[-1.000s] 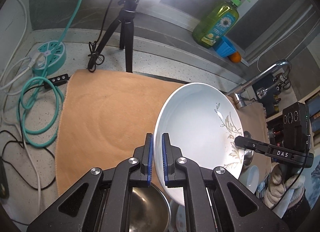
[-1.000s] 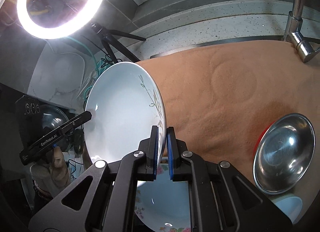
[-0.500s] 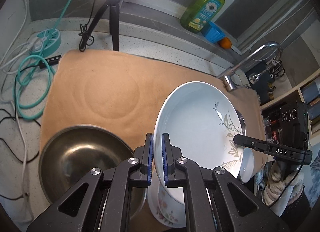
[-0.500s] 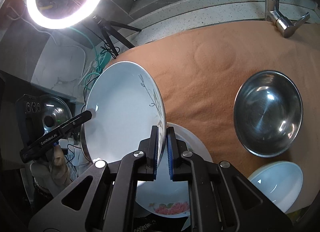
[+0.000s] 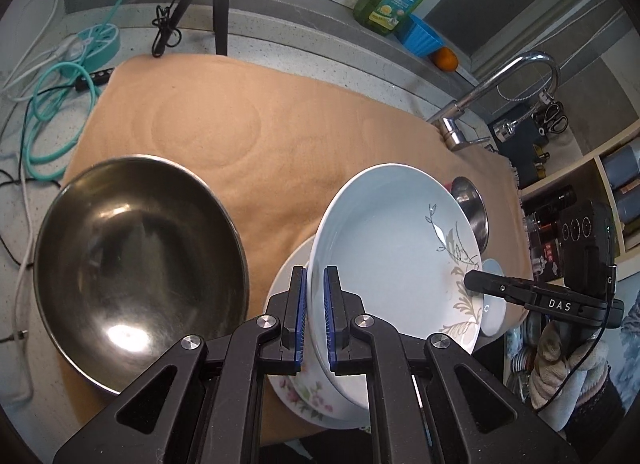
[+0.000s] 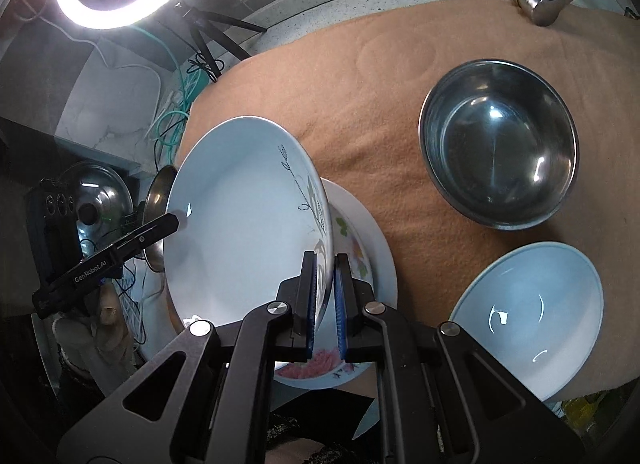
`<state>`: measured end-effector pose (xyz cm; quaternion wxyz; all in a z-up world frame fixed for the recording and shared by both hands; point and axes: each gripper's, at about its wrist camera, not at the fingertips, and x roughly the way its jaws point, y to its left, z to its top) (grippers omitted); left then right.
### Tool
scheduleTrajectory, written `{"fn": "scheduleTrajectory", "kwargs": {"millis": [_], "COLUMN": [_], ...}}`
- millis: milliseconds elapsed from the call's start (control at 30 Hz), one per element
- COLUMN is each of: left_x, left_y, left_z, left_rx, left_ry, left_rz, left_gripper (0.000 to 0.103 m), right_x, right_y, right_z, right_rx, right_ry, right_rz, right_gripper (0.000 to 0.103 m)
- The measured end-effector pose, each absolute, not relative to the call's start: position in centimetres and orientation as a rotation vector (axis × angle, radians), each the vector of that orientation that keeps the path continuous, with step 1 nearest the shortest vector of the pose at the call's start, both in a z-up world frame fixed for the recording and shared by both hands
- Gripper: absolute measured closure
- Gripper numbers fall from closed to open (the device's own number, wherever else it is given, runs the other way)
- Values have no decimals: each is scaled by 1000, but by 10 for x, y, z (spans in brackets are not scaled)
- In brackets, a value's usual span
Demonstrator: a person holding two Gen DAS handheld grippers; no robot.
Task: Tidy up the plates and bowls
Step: 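Lower the leaf-pattern plate onto the rose plate stack held by the left gripper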
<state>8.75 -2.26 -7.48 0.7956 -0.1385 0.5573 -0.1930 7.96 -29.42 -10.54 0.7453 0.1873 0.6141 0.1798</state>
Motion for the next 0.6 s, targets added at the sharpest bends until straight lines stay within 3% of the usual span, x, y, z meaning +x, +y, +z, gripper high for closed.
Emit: {"fn": "scheduleTrajectory", "kwargs": {"millis": [600], "left_x": [67], "left_y": [-27], "left_z": [-95], "left_rx": [-282], "left_ry": [1249], "left_rz": [-395], "left_gripper": [96], "right_x": [63], "right_y": [-297], "right_z": [-127], "right_rx": [397], "right_ry": [1403], "right_rz": [394], "right_gripper": [95]}}
